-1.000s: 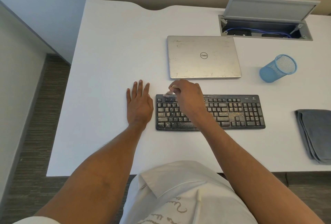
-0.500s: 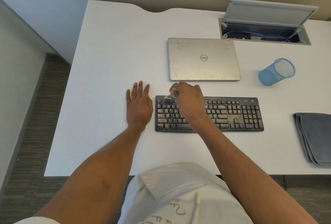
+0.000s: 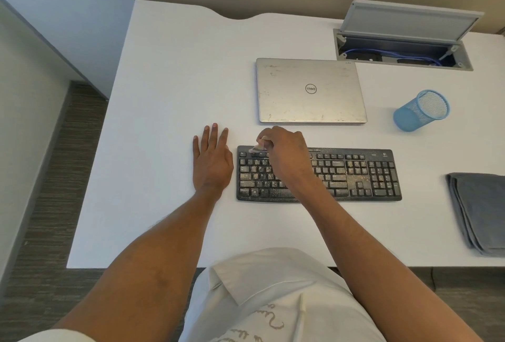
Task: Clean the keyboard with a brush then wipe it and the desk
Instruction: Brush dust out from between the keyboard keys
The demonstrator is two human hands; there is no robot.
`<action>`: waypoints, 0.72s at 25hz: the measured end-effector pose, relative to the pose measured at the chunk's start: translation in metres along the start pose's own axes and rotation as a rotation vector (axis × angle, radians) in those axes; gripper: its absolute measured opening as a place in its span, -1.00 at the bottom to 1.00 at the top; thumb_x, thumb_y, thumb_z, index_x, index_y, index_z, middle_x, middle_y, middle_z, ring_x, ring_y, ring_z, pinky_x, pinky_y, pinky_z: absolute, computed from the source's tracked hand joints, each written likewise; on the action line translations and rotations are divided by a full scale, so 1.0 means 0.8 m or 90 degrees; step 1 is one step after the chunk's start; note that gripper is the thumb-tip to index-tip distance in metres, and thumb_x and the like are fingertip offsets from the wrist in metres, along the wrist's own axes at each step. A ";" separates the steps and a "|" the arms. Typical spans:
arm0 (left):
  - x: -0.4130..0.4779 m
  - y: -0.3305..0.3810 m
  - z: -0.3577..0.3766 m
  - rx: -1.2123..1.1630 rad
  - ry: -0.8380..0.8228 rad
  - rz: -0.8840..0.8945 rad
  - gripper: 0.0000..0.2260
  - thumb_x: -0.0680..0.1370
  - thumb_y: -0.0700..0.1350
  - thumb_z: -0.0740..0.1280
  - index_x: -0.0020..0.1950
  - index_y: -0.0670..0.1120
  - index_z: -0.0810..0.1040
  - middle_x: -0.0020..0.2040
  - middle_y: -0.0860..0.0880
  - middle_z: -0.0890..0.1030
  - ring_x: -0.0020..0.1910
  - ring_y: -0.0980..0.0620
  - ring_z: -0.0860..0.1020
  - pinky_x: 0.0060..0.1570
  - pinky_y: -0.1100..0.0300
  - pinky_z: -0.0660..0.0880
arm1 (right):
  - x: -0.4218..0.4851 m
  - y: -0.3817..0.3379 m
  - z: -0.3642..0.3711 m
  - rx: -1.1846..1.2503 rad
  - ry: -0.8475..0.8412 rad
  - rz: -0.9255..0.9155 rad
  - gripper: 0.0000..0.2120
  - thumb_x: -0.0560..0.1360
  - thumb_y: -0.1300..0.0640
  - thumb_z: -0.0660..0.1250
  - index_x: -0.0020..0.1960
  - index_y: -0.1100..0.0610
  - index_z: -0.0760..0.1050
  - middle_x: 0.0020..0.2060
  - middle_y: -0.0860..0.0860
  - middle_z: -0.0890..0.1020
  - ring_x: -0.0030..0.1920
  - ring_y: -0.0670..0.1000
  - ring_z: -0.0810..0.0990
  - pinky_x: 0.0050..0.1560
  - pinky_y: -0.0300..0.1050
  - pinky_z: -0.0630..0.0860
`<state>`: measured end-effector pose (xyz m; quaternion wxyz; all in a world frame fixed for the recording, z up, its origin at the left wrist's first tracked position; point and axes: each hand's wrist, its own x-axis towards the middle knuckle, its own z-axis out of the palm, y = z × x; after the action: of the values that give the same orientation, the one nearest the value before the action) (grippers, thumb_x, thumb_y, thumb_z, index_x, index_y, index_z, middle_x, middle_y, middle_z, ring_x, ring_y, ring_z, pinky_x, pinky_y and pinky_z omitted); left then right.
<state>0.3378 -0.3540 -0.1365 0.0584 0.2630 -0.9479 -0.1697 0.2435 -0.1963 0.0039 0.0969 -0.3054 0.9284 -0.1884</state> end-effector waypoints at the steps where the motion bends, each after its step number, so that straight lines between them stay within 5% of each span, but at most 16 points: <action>1: 0.000 0.000 0.000 0.000 0.001 0.001 -0.49 0.71 -0.08 0.01 0.69 0.00 0.25 0.73 -0.06 0.16 0.73 -0.05 0.02 0.69 -0.14 -0.08 | 0.000 0.000 -0.004 -0.043 -0.008 0.012 -0.76 0.62 0.28 0.19 -0.04 0.03 0.56 -0.14 -0.06 0.60 -0.15 0.07 0.57 0.06 -0.02 0.30; 4: 0.000 0.000 -0.002 -0.001 0.000 0.002 -0.49 0.71 -0.08 0.00 0.69 -0.01 0.24 0.73 -0.06 0.16 0.73 -0.05 0.02 0.69 -0.13 -0.09 | -0.004 -0.005 -0.015 -0.074 0.046 0.044 -0.78 0.63 0.25 0.17 -0.11 0.08 0.52 -0.24 -0.06 0.58 -0.24 0.04 0.56 -0.04 -0.03 0.36; 6: -0.001 0.001 -0.002 -0.002 0.002 0.001 -0.49 0.71 -0.08 0.01 0.69 -0.01 0.25 0.73 -0.07 0.16 0.73 -0.06 0.02 0.69 -0.13 -0.09 | -0.010 -0.011 -0.017 0.058 0.085 0.100 -0.75 0.66 0.17 0.17 -0.16 0.14 0.51 -0.34 -0.04 0.56 -0.37 -0.12 0.47 -0.23 -0.05 0.41; 11: -0.001 0.000 0.000 -0.002 0.004 0.005 -0.49 0.71 -0.08 0.01 0.69 -0.01 0.25 0.73 -0.07 0.16 0.73 -0.06 0.02 0.69 -0.14 -0.08 | -0.021 -0.016 -0.002 0.157 0.042 0.137 -0.73 0.64 0.17 0.20 -0.20 0.25 0.47 -0.36 0.17 0.56 -0.43 -0.10 0.30 -0.39 0.02 0.37; 15: 0.000 -0.001 0.001 -0.001 0.006 0.005 -0.49 0.71 -0.08 0.02 0.69 -0.01 0.25 0.73 -0.08 0.16 0.73 -0.06 0.02 0.69 -0.13 -0.10 | -0.020 -0.015 -0.012 0.259 0.034 0.164 -0.73 0.62 0.22 0.21 -0.21 0.31 0.48 -0.44 -0.02 0.51 -0.50 -0.21 0.41 -0.45 -0.27 0.25; 18: 0.000 -0.001 0.001 0.002 0.009 0.004 -0.49 0.71 -0.08 0.02 0.69 -0.01 0.25 0.73 -0.07 0.17 0.73 -0.06 0.03 0.69 -0.13 -0.09 | -0.023 -0.012 -0.009 0.301 0.057 0.158 -0.75 0.63 0.22 0.20 -0.19 0.30 0.48 -0.43 -0.07 0.46 -0.46 -0.13 0.31 -0.41 -0.19 0.27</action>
<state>0.3380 -0.3543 -0.1378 0.0648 0.2610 -0.9488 -0.1659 0.2613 -0.1899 0.0154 0.1469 -0.1493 0.8925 -0.3995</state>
